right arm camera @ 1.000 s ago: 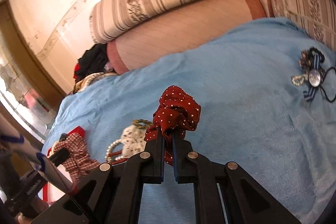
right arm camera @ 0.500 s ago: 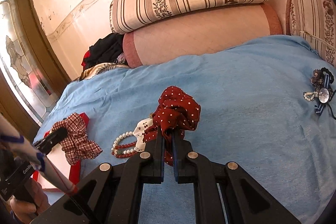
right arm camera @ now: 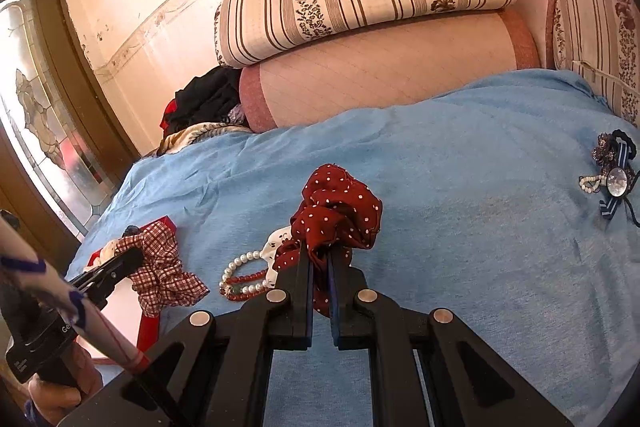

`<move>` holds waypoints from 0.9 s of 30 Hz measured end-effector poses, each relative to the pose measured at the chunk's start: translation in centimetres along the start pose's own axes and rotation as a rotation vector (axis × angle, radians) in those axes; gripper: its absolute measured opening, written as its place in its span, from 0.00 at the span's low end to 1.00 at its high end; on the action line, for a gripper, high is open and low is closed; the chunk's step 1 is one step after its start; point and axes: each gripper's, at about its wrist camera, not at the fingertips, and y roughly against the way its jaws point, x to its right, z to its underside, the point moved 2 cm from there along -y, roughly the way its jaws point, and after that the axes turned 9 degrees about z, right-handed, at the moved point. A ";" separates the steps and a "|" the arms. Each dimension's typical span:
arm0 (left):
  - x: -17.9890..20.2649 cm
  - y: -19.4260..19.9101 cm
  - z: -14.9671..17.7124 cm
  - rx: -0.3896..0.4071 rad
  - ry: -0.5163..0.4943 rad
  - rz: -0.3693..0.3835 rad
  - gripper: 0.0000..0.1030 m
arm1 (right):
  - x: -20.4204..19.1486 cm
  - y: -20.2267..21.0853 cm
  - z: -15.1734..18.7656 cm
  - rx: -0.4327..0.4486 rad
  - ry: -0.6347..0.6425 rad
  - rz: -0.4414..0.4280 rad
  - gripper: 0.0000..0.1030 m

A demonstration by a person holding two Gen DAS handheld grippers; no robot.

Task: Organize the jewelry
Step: 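Grasp the red dotted scrunchie with the right gripper while the left gripper grasps the red plaid scrunchie, then carry both held scrunchies to the tray beside the first two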

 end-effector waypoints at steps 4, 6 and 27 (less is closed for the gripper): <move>0.0 0.0 0.0 -0.001 -0.009 -0.015 0.05 | -0.2 -0.1 0.1 0.000 0.003 -0.007 0.07; -0.2 -0.1 0.1 -0.002 -0.007 -0.025 0.05 | -0.4 -0.2 0.1 0.002 0.007 -0.013 0.07; -0.1 -1.4 0.3 -0.034 -0.035 -0.060 0.05 | -1.2 0.4 0.3 0.046 0.042 -0.001 0.07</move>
